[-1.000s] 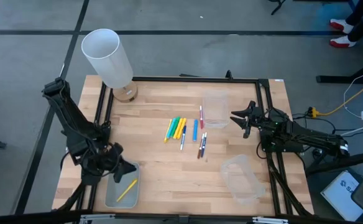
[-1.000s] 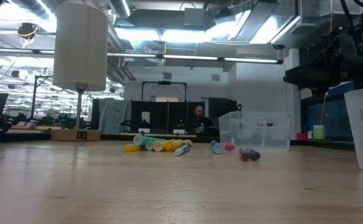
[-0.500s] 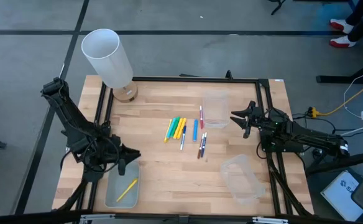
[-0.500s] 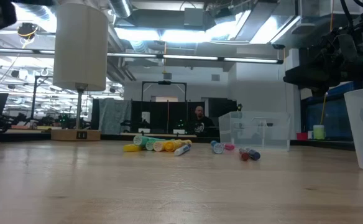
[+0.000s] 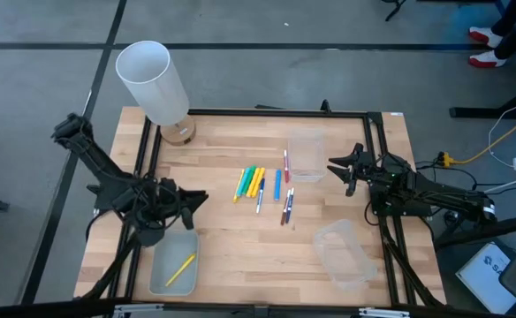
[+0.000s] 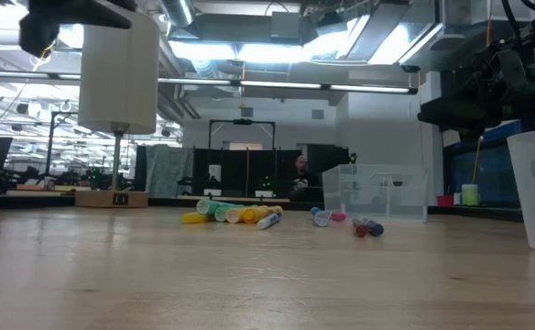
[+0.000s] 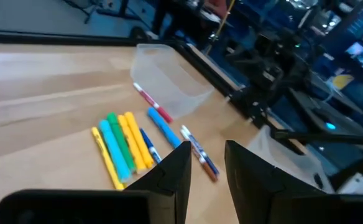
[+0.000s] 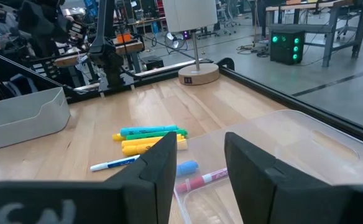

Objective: Pick & Place Markers
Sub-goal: Put the light blue highlighter pen into the top transparent bin

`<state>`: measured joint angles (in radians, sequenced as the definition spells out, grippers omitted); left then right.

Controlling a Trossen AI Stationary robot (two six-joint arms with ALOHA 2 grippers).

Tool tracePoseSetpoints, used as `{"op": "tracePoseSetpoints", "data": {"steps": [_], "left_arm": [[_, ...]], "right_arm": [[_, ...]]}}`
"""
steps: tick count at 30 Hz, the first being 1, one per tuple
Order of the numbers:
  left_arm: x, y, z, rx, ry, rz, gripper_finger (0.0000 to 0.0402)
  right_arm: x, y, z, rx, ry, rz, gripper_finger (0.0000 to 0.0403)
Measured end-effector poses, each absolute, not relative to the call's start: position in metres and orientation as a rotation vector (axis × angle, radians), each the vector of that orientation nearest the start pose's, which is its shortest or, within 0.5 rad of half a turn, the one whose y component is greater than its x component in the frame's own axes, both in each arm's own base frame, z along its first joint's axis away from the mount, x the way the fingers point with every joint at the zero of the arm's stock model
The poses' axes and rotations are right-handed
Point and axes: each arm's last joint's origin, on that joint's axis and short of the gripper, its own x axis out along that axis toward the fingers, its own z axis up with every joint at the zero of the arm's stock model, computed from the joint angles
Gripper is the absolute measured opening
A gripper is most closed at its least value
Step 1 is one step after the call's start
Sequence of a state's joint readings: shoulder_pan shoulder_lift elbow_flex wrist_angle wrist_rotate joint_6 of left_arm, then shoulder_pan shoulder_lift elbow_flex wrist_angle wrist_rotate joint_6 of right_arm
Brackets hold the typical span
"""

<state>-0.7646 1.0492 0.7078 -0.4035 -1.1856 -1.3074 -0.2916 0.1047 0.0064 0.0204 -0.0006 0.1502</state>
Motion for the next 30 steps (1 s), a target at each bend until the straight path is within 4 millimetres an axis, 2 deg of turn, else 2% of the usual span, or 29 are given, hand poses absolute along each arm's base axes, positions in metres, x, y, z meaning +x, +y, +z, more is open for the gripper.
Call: {"op": "tracePoseSetpoints", "data": {"steps": [11,15,24,30], "left_arm": [[0.193,-0.095,0.263,-0.465,0.144,0.573,0.0093],[0.200,-0.083,0.262,-0.445,0.160,0.607,0.0091],[0.225,-0.059,0.252,-0.397,0.206,0.665,0.0088],[0.242,-0.046,0.238,-0.372,0.252,0.698,0.0092]], "right_arm": [[0.099,-0.030,0.159,0.161,0.055,-0.296,0.0136],[0.099,-0.030,0.159,0.161,0.055,-0.296,0.0136],[0.099,-0.030,0.159,0.162,0.055,-0.296,0.0136],[0.099,-0.030,0.159,0.162,0.055,-0.296,0.0136]]}}
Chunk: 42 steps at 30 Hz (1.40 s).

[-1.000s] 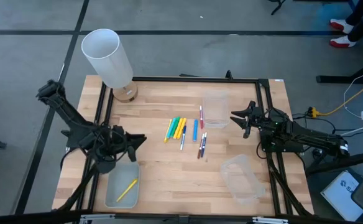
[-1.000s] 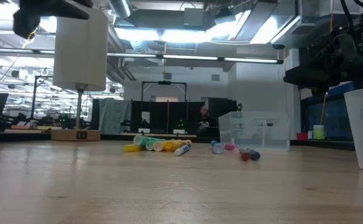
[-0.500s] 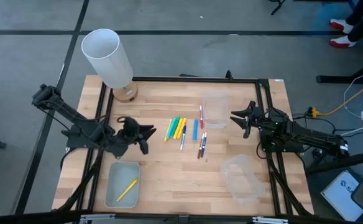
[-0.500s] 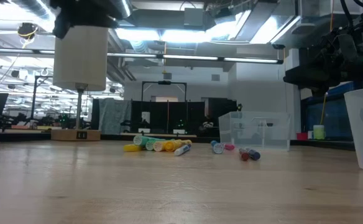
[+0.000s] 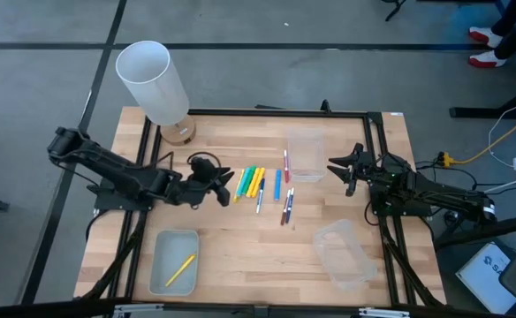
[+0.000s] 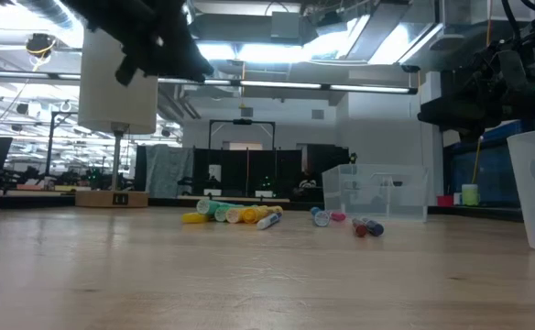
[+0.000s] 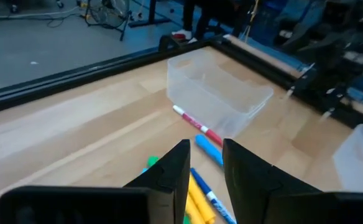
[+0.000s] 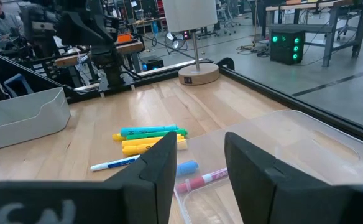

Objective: Pick & Place Markers
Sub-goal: Put the light blue highlighter pen into the top transparent bin

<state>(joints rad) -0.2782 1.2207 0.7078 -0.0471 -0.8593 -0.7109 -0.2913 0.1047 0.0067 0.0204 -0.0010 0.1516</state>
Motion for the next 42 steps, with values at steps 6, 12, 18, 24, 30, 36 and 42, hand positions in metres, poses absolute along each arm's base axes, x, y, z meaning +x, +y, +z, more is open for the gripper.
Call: {"op": "tracePoseSetpoints", "data": {"steps": [6,12,18,24,30,36,42], "left_arm": [[0.252,-0.038,0.225,-0.371,0.312,0.708,0.0092],[0.254,-0.032,0.221,-0.404,0.362,0.669,0.0092],[0.262,-0.023,0.216,-0.430,0.464,0.636,0.0093],[0.290,-0.016,0.222,-0.397,0.618,0.694,0.0091],[0.322,-0.016,0.215,-0.340,0.712,0.718,0.0097],[0.341,-0.017,0.194,-0.316,0.770,0.735,0.0117],[0.351,-0.018,0.175,-0.341,0.807,0.773,0.0136]], "right_arm": [[0.099,-0.030,0.159,0.161,0.055,-0.296,0.0136],[0.099,-0.030,0.159,0.161,0.055,-0.296,0.0136],[0.099,-0.030,0.159,0.160,0.056,-0.296,0.0136],[0.099,-0.030,0.159,0.161,0.055,-0.296,0.0136],[0.099,-0.030,0.159,0.161,0.055,-0.296,0.0136],[0.099,-0.030,0.159,0.160,0.055,-0.296,0.0136],[0.099,-0.030,0.159,0.161,0.055,-0.296,0.0136]]}}
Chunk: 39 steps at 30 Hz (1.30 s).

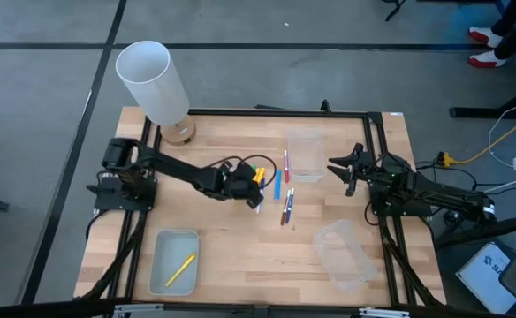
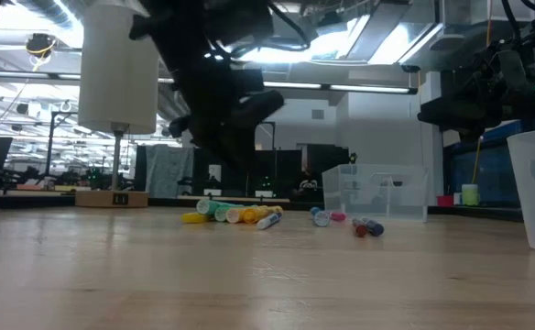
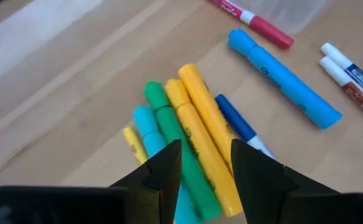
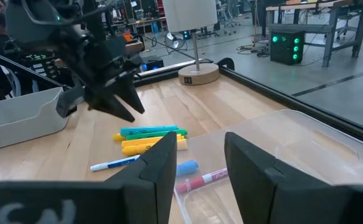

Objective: Pick & Place Markers
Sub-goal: Put the light blue highlighter pen into the top transparent bin

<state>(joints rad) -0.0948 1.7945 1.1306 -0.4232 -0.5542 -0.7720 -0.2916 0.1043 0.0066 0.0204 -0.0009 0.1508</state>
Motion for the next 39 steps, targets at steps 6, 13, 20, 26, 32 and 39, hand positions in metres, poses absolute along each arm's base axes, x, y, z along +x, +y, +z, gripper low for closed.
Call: {"op": "tracePoseSetpoints", "data": {"steps": [6,13,20,26,32,39], "left_arm": [[0.364,-0.018,0.176,-0.302,0.873,0.783,0.0138],[0.363,-0.010,0.177,-0.317,0.944,0.830,0.0135],[0.358,-0.005,0.174,-0.380,0.998,0.858,0.0138],[0.360,0.000,0.160,-0.403,1.062,0.855,0.0138],[0.359,0.007,0.157,-0.402,1.079,0.880,0.0132],[0.360,0.009,0.151,-0.415,1.096,0.878,0.0125]], "right_arm": [[0.099,-0.030,0.159,0.162,0.055,-0.296,0.0136],[0.099,-0.030,0.159,0.162,0.055,-0.296,0.0136],[0.099,-0.030,0.159,0.161,0.055,-0.296,0.0136],[0.099,-0.030,0.159,0.160,0.055,-0.295,0.0136],[0.099,-0.030,0.159,0.161,0.055,-0.296,0.0136],[0.099,-0.030,0.159,0.161,0.055,-0.296,0.0136]]}}
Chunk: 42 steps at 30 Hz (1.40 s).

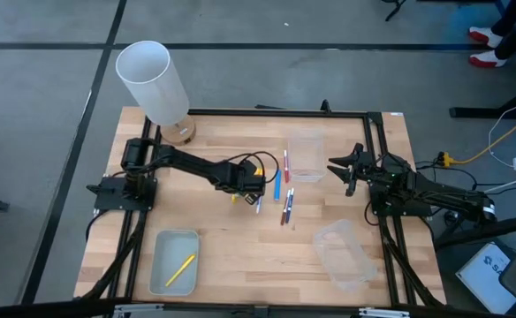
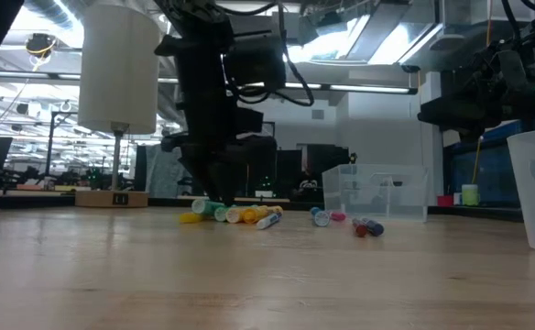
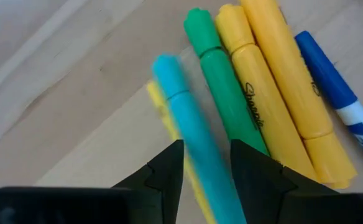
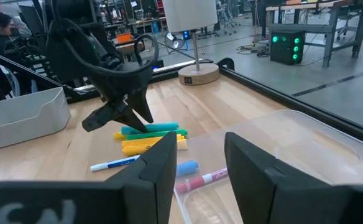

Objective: Pick & Place Markers
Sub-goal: Put the light blue highlighter pen into the top transparent bin

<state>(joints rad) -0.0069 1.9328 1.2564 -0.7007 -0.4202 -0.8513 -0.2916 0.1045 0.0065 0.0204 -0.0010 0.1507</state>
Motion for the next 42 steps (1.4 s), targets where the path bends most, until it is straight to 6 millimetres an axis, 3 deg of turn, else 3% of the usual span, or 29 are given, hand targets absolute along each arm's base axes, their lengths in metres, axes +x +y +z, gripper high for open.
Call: {"op": "tracePoseSetpoints", "data": {"steps": [21,30,42], "left_arm": [[0.352,0.015,0.136,-0.439,1.090,0.914,0.0108],[0.353,0.016,0.136,-0.404,1.076,0.913,0.0064],[0.353,0.014,0.136,-0.324,1.079,0.901,0.0064]], "right_arm": [[0.099,-0.030,0.159,0.161,0.055,-0.295,0.0136],[0.099,-0.030,0.159,0.161,0.055,-0.296,0.0136],[0.099,-0.030,0.159,0.161,0.055,-0.296,0.0136]]}}
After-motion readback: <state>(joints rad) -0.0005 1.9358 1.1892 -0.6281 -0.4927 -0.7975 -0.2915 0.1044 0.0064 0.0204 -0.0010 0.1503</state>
